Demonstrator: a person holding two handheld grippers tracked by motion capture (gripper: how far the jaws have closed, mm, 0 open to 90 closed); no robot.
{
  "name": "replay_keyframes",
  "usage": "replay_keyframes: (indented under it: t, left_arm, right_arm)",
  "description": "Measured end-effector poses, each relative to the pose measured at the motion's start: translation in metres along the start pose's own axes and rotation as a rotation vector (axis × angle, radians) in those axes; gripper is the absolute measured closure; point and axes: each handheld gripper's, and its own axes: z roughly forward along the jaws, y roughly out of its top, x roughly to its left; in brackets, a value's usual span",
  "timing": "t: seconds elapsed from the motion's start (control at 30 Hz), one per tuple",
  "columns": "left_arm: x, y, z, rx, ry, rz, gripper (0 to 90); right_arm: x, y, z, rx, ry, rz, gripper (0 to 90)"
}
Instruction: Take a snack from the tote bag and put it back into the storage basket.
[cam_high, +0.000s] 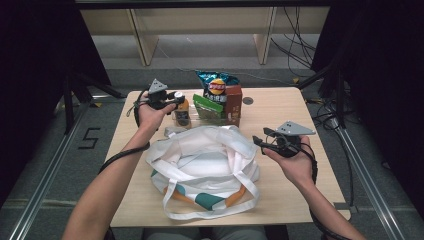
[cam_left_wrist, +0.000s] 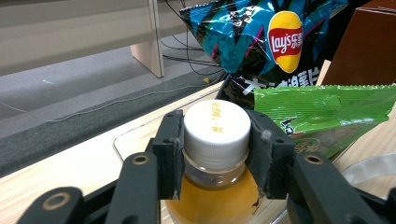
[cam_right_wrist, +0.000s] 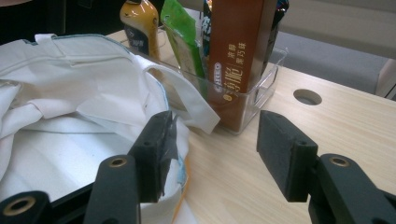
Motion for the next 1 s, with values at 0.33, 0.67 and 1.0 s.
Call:
replay_keyframes:
  t: [0.33, 0.67, 1.0]
  left_arm:
    - [0.0, -0.001, 0.0, 0.01, 0.003, -0.034, 51.7]
    - [-0.002, -0.004, -0.006, 0.004, 0.028, -0.065, 31.1]
    - [-0.005, 0.003, -0.028, -0.003, 0.056, -0.065, 29.2]
  right_arm:
    - [0.0, 0.0, 0.0, -0.001, 0.002, -0.01, 46.4]
    - [-0.002, 0.002, -0.002, -0.01, -0.01, -0.021, 46.3]
    - [-0.002, 0.001, -0.002, -0.019, -0.014, -0.008, 46.2]
